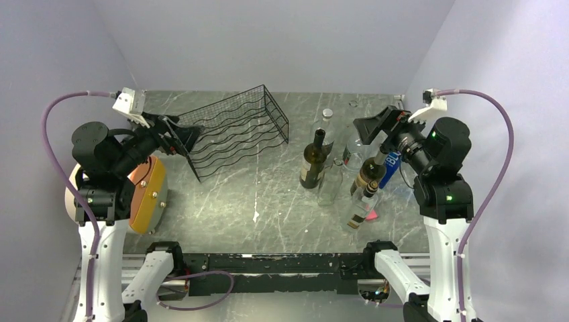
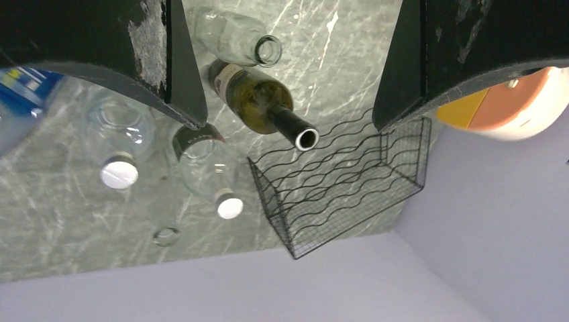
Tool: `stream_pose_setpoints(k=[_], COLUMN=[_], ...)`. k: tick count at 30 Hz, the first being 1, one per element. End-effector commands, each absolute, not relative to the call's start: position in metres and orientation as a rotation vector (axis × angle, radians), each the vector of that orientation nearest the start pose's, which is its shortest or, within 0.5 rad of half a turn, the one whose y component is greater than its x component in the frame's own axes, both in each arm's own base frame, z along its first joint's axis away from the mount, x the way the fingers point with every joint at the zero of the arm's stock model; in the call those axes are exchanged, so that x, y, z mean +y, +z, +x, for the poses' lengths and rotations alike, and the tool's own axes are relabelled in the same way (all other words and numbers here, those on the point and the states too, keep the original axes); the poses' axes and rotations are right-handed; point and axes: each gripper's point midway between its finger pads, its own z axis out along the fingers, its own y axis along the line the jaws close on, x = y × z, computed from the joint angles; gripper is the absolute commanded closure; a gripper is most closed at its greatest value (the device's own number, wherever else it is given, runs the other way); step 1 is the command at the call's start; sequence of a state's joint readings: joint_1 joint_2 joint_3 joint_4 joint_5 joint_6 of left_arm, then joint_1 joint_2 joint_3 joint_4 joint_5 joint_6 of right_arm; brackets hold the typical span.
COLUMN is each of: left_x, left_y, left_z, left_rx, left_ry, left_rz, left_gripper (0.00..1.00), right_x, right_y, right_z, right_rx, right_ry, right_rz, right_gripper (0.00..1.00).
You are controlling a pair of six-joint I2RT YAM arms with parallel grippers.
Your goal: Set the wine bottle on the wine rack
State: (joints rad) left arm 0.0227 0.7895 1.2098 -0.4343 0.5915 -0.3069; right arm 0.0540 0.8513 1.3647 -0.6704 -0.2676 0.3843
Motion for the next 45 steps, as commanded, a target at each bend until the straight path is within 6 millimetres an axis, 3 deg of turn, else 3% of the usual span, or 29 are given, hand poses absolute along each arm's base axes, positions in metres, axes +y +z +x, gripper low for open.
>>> stream_pose_setpoints(k=[1, 3, 6, 8, 14, 18, 23, 26, 33, 36, 40, 45], left_x=[-0.109, -0.107, -0.106, -0.105, -0.102, -0.102, -0.106, -0.105, -0.103, -0.103, -0.109, -0.118], left_y=[0.422, 0.418, 0.414, 0.411, 0.403, 0.398, 0.390, 0.389, 0.386, 0.384, 0.384, 0.377], left_z=[0.240, 0.243, 0.247, 0.250, 0.262, 0.266, 0.268, 0.272, 0.275, 0.277, 0.274, 0.265], left_rx=[1.551, 1.563, 1.572, 1.571, 1.584, 1.586, 1.583, 1.586, 1.581, 1.582, 1.559, 1.527], left_ry=[-0.717, -0.710, -0.704, -0.702, -0.706, -0.709, -0.743, -0.739, -0.729, -0.733, -0.758, -0.796], left_rz=[0.265, 0.254, 0.257, 0.254, 0.203, 0.205, 0.219, 0.206, 0.196, 0.199, 0.244, 0.317], left_gripper=[0.00, 0.01, 0.02, 0.02, 0.04, 0.05, 0.06, 0.07, 0.07, 0.08, 0.11, 0.10], right_x=[0.103, 0.123, 0.134, 0.136, 0.137, 0.134, 0.160, 0.164, 0.164, 0.173, 0.188, 0.180], right_y=[0.423, 0.431, 0.433, 0.428, 0.394, 0.376, 0.357, 0.346, 0.326, 0.314, 0.292, 0.283], right_z=[0.248, 0.235, 0.231, 0.237, 0.268, 0.287, 0.307, 0.318, 0.324, 0.324, 0.323, 0.324], right_rx=[1.669, 1.602, 1.555, 1.581, 1.758, 1.822, 1.888, 1.930, 1.966, 1.989, 2.041, 2.058], right_ry=[0.674, 0.769, 0.831, 0.839, 0.835, 0.744, 0.555, 0.394, 0.256, 0.269, 0.282, 0.211], right_rz=[-0.104, -0.234, -0.314, -0.333, -0.322, -0.271, -0.275, -0.239, -0.209, -0.260, -0.347, -0.342], right_gripper=[0.01, 0.00, 0.00, 0.00, 0.13, 0.16, 0.17, 0.17, 0.20, 0.22, 0.34, 0.46])
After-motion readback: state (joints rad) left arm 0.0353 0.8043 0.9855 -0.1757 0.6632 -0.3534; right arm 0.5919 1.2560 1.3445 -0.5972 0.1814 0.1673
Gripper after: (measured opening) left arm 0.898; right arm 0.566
